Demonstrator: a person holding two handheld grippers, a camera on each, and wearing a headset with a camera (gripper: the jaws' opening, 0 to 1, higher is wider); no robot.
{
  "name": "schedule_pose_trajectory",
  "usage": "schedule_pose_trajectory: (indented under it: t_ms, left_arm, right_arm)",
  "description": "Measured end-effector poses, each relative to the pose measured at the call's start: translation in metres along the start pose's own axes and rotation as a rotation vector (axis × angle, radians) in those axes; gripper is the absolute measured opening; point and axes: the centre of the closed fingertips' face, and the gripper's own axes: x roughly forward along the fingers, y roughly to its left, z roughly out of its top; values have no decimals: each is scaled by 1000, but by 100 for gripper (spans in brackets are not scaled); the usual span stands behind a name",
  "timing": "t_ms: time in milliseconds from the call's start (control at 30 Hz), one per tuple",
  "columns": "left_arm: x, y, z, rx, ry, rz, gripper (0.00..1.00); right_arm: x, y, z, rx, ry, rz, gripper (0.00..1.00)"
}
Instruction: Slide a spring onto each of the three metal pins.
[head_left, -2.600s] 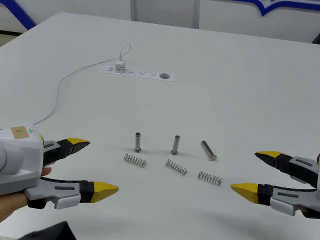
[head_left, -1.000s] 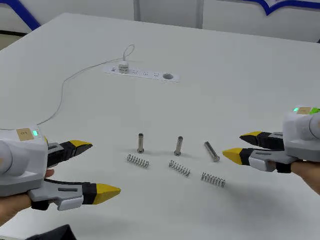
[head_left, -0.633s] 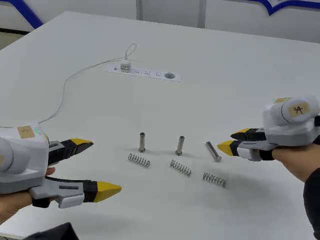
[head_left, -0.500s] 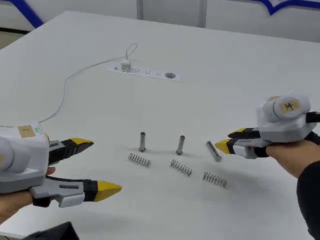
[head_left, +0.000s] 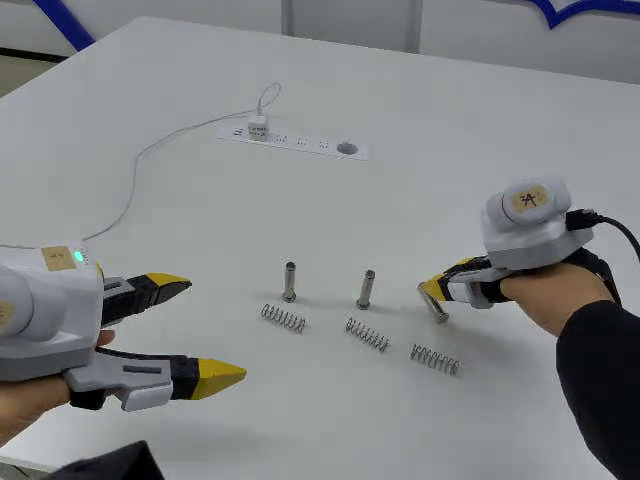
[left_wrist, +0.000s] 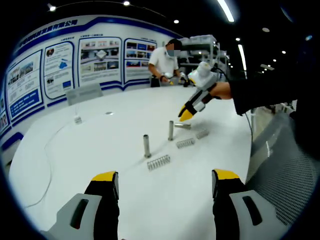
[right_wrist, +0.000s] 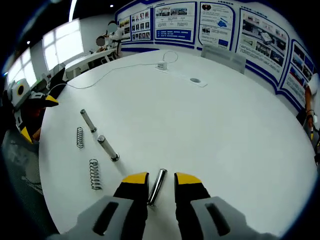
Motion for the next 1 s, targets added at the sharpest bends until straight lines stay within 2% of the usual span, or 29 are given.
schedule_pose_trajectory:
  t_ms: [300,733,1000]
  left_arm:
    - [0,0,0,1,1,1,77]
    - [0,0,0,-3,-2,0,77]
    - [1,0,0,-7,0,-4,76]
  right_arm:
    - [14,1,-4,35,78,-20,17]
    - [23,-1,-11,101,162,-33,12]
    - [28,-1,-14,94,202,-49,11]
